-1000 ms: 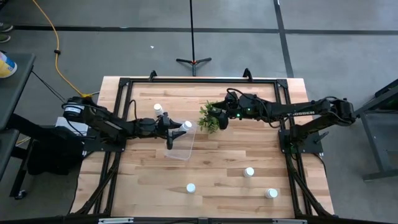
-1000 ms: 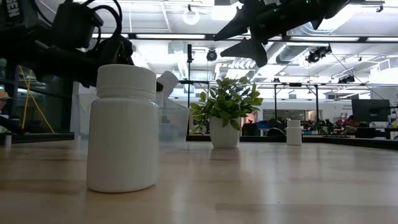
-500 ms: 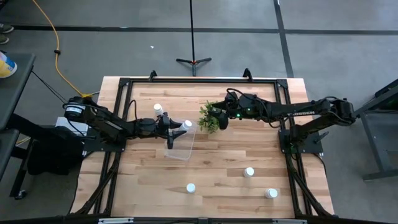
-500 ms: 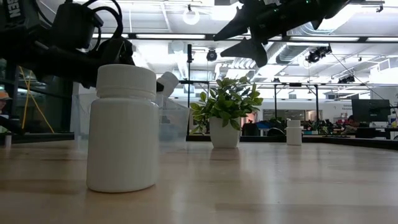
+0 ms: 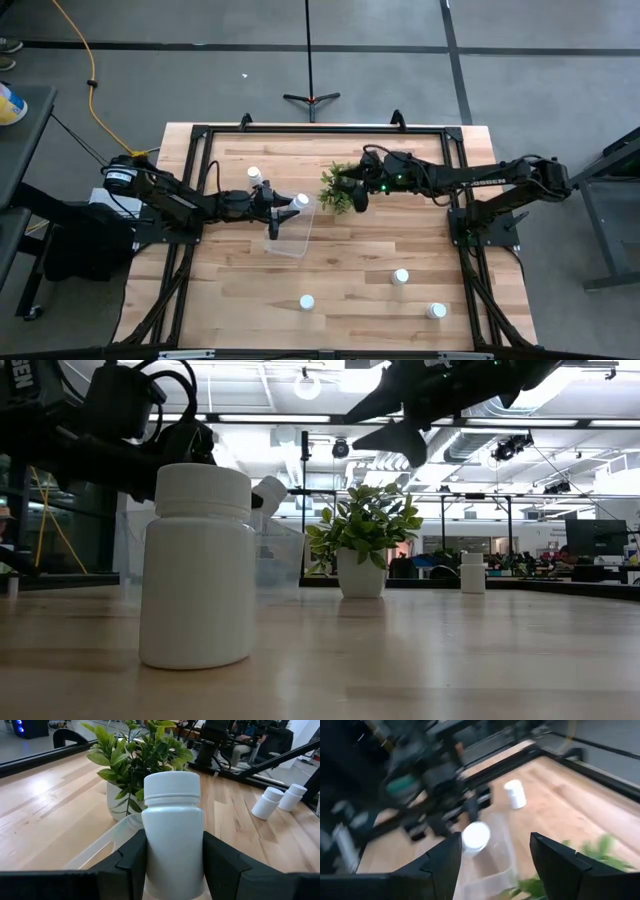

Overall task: Pick and place pill bottles into a basket
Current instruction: Put the white pill bottle into the transparent bin

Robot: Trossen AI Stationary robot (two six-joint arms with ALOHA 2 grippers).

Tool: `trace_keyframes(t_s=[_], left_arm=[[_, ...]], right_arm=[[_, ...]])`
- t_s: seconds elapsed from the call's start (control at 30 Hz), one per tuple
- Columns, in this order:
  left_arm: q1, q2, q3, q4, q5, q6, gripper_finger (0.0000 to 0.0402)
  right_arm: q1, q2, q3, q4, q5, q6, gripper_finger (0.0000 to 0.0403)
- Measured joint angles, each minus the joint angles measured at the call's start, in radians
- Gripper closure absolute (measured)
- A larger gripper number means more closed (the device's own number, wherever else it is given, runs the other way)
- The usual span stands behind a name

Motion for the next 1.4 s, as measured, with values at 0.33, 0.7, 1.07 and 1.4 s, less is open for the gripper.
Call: trace_keyframes(t_s=[0.33, 0.7, 1.07, 1.4], left_arm=[[0.0, 0.0, 0.0, -0.014, 0.043, 0.035, 0.0211], [0.0, -0.022, 0.085, -0.212, 0.081, 0.01, 0.0211], [0.0, -0.046, 0.431, -0.946, 0.116, 0.192, 0.0211], [0.012, -0.157, 0.447, -1.032, 0.12, 0.28, 0.0211]], right_arm=[[0.062, 0.069, 0.0, 0.089, 0.014, -0.171, 0.0178], [0.062, 0.086, 0.0, 0.088, 0.055, -0.111, 0.0179], [0.062, 0.086, 0.0, 0.088, 0.049, -0.084, 0.0178], [0.061, 0.086, 0.0, 0.081, 0.049, -0.085, 0.0178]])
